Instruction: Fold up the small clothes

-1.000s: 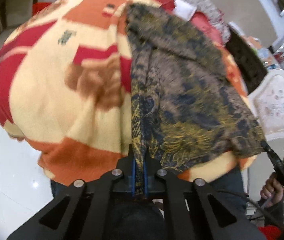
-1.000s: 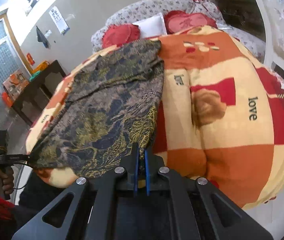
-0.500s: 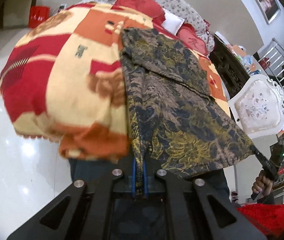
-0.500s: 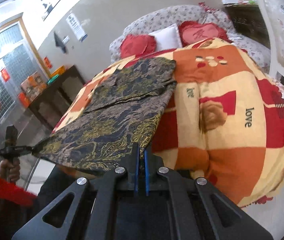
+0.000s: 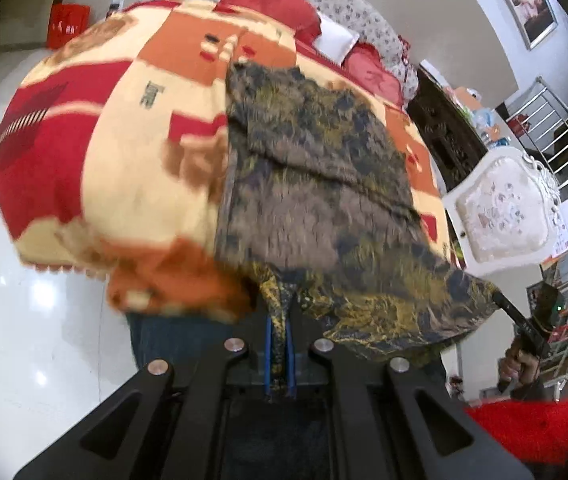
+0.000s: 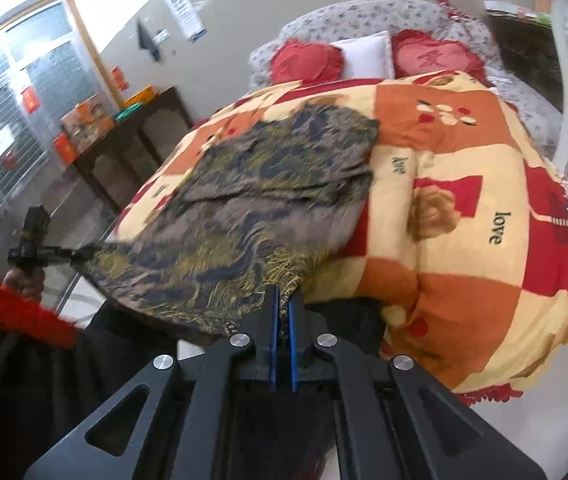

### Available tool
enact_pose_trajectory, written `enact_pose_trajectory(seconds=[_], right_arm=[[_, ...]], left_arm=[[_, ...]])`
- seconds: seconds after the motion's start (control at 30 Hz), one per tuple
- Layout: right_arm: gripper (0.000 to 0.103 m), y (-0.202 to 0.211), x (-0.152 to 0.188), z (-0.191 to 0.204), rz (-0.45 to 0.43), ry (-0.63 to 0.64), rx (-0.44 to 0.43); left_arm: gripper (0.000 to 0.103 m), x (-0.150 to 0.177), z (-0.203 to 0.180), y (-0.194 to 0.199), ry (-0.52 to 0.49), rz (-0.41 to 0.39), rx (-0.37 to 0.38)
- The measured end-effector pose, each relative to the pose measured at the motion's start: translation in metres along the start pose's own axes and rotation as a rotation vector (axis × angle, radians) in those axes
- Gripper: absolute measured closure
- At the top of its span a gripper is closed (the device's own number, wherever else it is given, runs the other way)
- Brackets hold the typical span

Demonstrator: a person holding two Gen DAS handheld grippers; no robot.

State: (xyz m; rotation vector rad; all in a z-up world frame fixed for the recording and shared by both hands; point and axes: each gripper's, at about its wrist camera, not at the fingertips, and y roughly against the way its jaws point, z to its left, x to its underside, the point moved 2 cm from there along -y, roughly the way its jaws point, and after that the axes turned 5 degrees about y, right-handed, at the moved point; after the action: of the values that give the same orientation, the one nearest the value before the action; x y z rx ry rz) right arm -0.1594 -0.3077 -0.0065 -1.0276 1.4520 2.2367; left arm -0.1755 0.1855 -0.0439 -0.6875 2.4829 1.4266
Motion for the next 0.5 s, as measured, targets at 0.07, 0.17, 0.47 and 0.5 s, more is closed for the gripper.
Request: enact_pose_trajectory(seconds=[0.07,0.17,0.47,0.5], right_arm=[[0.098,-0.016,-0.012,-0.008,-0.018,0.000,0.048],[0.098,-0.039,-0.032,-0.021,-0.052,-0.005,0.101],[0.098,-0.126,-0.117,-0.060,-0.128,0.002,0.184],[0.098,-0.132,-0.126,-0.062,-0.138,0.001,0.189]], left_arm=[[0.098,-0.018,-0.003,-0.013,-0.021,-0.044,-0.016],[0.098,-0.048,-0.003,-0.033,-0.017,-0.102,-0.026],[0.098,-0.159,0.002,-0.089,0.029,-0.242,-0.053],[0.098,-0.173,0.002,-0.094,0.027,-0.247,-0.059]])
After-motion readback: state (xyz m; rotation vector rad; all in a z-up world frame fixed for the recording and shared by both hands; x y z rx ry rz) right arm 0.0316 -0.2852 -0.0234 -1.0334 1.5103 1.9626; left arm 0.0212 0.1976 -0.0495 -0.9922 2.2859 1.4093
